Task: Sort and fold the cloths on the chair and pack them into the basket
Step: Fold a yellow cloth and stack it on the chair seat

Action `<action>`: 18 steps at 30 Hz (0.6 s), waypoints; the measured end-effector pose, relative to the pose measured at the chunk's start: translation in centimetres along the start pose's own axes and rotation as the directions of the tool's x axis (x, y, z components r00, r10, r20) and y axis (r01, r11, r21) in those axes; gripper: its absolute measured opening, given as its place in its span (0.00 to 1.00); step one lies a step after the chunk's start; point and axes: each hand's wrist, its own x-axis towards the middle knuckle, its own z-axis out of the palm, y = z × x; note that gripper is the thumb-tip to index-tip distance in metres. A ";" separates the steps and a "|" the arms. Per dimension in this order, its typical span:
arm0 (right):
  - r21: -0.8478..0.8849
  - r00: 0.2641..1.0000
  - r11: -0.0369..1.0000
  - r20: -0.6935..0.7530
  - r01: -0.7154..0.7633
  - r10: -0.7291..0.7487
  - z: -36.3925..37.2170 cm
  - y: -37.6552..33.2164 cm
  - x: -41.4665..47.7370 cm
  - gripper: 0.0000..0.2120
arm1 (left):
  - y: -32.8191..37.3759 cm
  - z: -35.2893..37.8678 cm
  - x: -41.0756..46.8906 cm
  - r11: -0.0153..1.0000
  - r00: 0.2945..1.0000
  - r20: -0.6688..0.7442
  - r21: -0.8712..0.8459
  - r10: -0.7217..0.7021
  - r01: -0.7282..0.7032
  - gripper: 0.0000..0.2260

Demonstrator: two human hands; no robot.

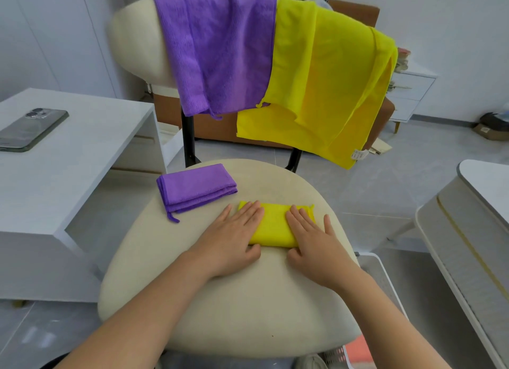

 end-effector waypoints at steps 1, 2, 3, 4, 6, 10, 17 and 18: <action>0.011 1.000 1.000 0.002 -0.001 0.001 -0.1 0.0 -0.1 0.33 | 0.0 -0.1 0.0 1.000 1.000 0.006 -0.010 0.000 0.000 0.37; 0.019 1.000 1.000 -0.003 -0.001 0.001 -0.1 0.0 -0.2 0.32 | 0.1 -0.2 -0.1 1.000 1.000 0.011 -0.019 0.000 0.001 0.36; 0.020 1.000 1.000 -0.013 0.000 0.000 -0.1 0.0 -0.3 0.32 | 0.2 -0.3 -0.1 1.000 1.000 0.008 -0.026 0.000 0.000 0.35; 0.019 1.000 1.000 -0.024 0.001 0.000 -0.1 0.0 -0.2 0.32 | 0.3 -0.5 -0.1 1.000 1.000 -0.002 -0.030 0.002 -0.002 0.35; 0.030 0.999 1.000 -0.049 -0.001 0.002 -0.2 0.1 0.0 0.33 | 0.3 -0.8 0.0 0.999 0.999 -0.040 -0.032 0.011 -0.012 0.32; 0.040 0.998 0.999 -0.067 -0.001 0.004 -0.5 0.4 0.3 0.34 | 0.6 -1.6 0.5 0.996 0.995 -0.099 -0.084 0.031 -0.040 0.29; 0.025 0.994 1.000 -0.106 -0.014 0.017 -0.8 1.1 0.5 0.36 | 0.2 -2.7 1.1 0.998 0.996 -0.057 0.024 0.066 -0.065 0.28; 0.042 0.991 0.999 -0.134 -0.010 0.016 -0.7 1.5 0.5 0.35 | 0.0 -2.8 1.0 0.999 0.997 -0.056 -0.023 0.047 -0.049 0.27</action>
